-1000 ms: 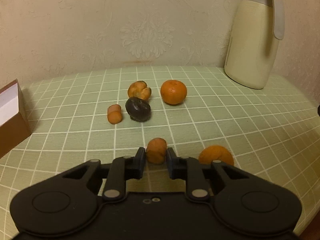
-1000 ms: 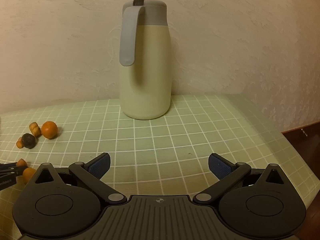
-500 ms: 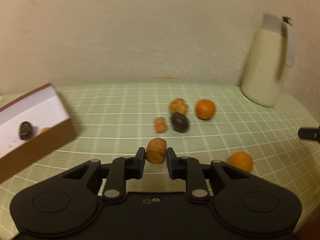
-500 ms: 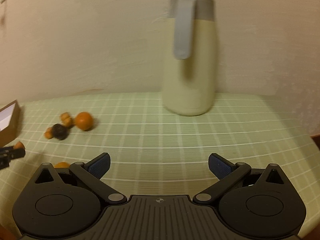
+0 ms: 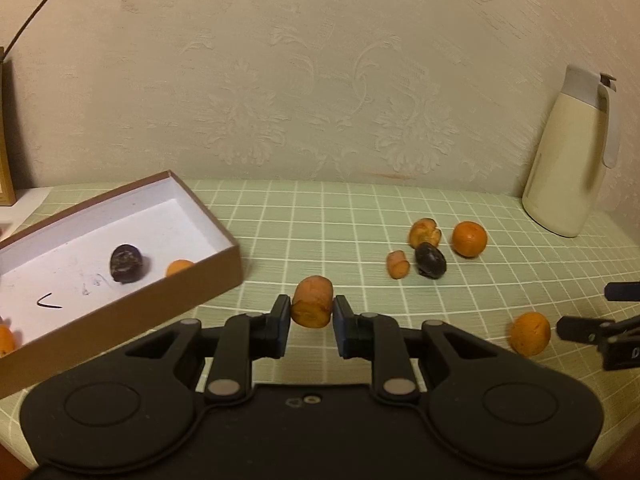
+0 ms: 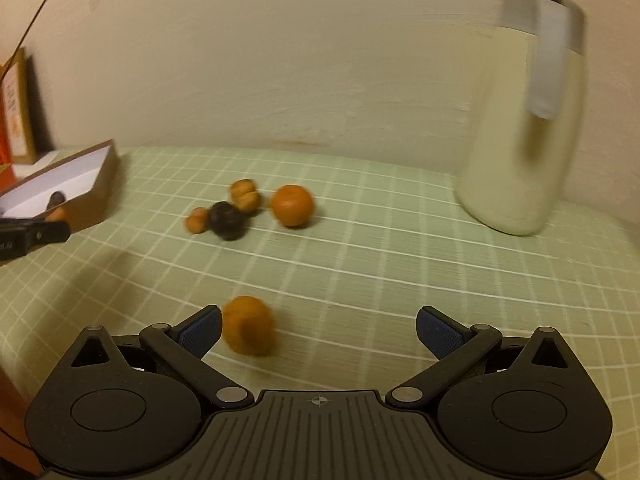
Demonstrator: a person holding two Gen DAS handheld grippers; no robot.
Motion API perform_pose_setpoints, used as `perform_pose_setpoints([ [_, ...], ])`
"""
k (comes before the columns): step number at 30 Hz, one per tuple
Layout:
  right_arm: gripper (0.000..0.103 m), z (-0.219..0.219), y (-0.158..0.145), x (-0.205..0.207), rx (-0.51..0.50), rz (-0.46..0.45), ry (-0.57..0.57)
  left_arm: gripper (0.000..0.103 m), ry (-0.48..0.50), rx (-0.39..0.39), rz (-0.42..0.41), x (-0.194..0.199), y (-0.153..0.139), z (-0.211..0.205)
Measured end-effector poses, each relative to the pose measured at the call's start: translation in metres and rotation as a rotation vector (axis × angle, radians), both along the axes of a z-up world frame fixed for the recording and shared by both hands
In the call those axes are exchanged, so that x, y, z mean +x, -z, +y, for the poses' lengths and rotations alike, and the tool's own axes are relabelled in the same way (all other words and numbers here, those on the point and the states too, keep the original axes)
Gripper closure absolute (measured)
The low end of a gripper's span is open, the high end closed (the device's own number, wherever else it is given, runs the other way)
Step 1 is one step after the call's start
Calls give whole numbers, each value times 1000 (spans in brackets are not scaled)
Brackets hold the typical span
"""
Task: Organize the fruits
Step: 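Close the right tool on the tangerine and lift it, then carry the oblong fruit and tangerine in both tools over the box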
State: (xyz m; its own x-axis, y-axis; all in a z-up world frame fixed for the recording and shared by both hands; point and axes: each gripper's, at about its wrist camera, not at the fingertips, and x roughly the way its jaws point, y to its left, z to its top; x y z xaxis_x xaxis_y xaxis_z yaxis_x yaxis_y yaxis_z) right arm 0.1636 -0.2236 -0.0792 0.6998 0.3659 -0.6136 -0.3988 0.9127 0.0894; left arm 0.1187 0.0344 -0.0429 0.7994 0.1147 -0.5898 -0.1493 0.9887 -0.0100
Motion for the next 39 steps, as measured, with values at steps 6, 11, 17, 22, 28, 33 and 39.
perform_pose_setpoints([
  [6, 0, 21, 9, 5, -32, 5, -33, 90, -18, -8, -8, -5, -2, 13],
  [11, 11, 29, 11, 6, -38, 4, -47, 90, -23, -14, -14, -7, -3, 18],
  [17, 59, 39, 20, 12, -63, 47, -56, 90, -29, -22, -19, -9, -4, 22],
  [22, 70, 42, 22, 12, -69, 56, -68, 90, -33, -27, -24, -11, -5, 24],
  [28, 70, 38, 14, 13, -50, 44, -47, 90, -37, -29, -30, -13, -7, 25],
  [33, 70, 43, 1, 10, -22, 13, -56, 90, -48, -30, -37, -18, -9, 29],
  [39, 70, 63, -15, 6, 5, -24, -98, 90, -72, -35, -53, -26, -15, 40],
])
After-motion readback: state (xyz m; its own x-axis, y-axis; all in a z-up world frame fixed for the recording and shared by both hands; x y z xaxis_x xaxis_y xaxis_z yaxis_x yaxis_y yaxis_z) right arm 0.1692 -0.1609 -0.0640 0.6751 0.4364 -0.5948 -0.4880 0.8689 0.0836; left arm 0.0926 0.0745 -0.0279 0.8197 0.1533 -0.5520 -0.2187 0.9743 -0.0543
